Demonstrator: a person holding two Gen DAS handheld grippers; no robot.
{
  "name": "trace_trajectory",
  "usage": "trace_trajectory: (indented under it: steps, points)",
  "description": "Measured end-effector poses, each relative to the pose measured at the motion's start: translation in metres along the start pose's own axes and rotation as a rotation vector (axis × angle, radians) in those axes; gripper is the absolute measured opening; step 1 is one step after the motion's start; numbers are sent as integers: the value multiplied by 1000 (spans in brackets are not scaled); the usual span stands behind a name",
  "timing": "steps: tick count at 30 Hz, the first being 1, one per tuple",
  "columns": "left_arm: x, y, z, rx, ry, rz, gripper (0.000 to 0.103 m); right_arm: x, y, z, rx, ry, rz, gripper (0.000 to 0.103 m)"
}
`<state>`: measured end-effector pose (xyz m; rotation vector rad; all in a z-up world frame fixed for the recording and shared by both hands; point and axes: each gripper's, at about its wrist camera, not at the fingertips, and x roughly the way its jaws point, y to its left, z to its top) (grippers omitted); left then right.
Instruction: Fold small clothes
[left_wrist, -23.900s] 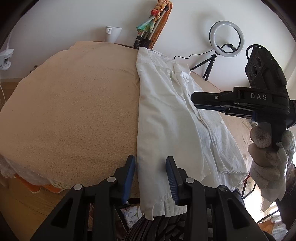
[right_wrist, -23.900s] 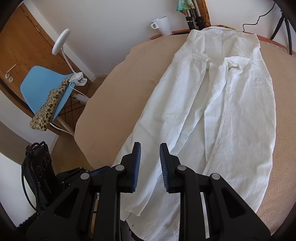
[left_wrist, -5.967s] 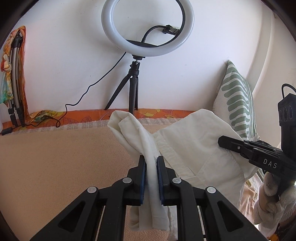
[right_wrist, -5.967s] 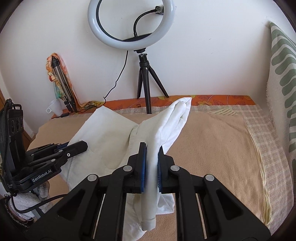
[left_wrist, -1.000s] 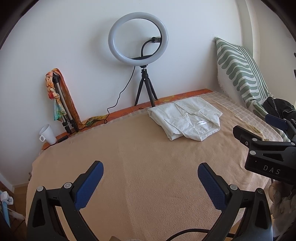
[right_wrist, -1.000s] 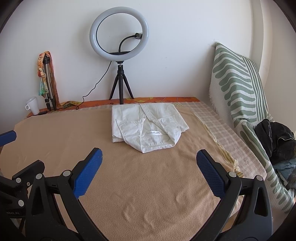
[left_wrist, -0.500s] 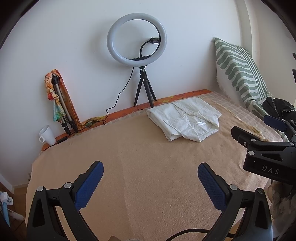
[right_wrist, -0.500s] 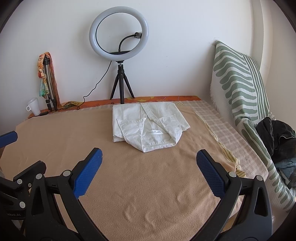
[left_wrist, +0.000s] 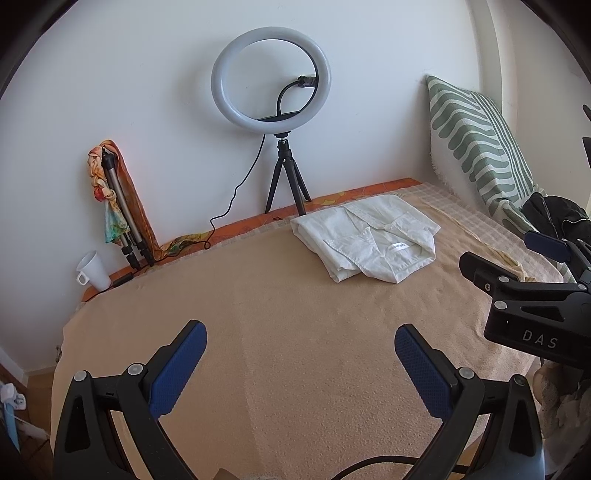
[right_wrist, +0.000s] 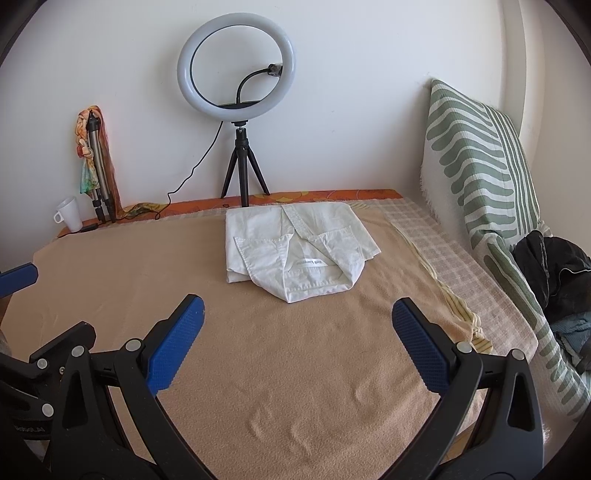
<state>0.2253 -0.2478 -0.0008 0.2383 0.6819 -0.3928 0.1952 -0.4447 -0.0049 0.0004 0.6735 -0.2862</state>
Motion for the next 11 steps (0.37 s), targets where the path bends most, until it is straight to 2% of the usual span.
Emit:
trace_trajectory:
  steps: [11]
  points:
    - [-1,-3,1,3,-23,6,103,2,2,-4,6,10,5,103]
